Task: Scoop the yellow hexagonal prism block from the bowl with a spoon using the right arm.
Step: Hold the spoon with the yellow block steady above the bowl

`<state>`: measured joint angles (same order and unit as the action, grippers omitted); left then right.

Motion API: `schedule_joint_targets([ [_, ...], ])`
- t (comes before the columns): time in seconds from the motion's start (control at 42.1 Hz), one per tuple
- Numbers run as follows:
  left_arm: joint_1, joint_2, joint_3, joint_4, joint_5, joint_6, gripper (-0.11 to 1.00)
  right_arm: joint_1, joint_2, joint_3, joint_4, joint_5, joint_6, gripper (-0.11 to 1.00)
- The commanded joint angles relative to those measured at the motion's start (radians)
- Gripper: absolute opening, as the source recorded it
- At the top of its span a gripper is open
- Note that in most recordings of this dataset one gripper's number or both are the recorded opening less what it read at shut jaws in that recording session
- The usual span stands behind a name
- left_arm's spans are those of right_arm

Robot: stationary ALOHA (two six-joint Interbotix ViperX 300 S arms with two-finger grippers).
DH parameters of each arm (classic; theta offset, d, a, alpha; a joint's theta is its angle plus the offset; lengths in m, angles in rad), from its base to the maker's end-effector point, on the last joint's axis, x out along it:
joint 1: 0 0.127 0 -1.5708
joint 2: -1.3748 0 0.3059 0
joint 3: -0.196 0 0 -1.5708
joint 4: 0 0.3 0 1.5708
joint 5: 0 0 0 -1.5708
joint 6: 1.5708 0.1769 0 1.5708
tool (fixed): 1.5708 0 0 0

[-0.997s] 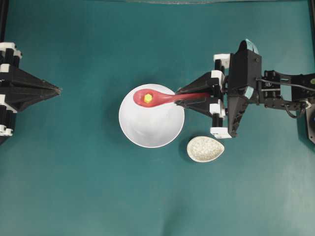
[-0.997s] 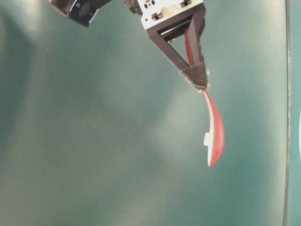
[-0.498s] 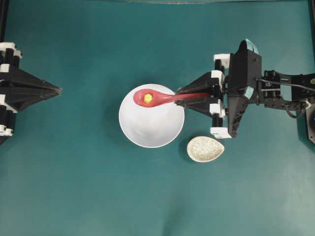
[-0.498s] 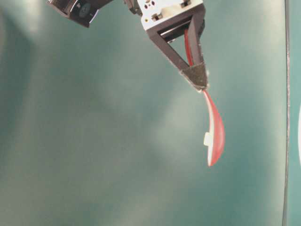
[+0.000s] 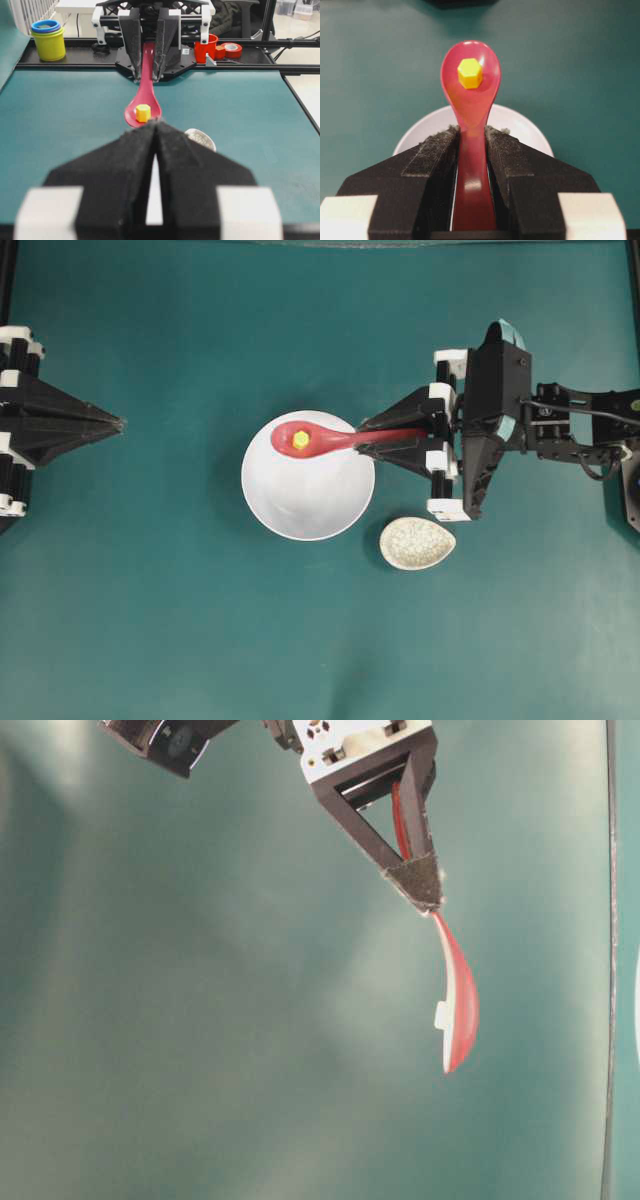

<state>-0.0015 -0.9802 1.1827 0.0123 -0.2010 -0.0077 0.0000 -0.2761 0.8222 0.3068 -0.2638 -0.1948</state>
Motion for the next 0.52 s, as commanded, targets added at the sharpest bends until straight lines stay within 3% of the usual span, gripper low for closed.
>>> schedule_joint_targets([
  [0.0,0.0,0.005,-0.026,0.003,-0.006,0.008,0.01,0.003,-0.018,-0.011,0.0,-0.009,-0.002,0.25],
  [0.498,0.0,0.003,-0.025,0.005,0.015,0.018,0.01,0.002,-0.018,-0.011,0.0,-0.014,0.0,0.25],
])
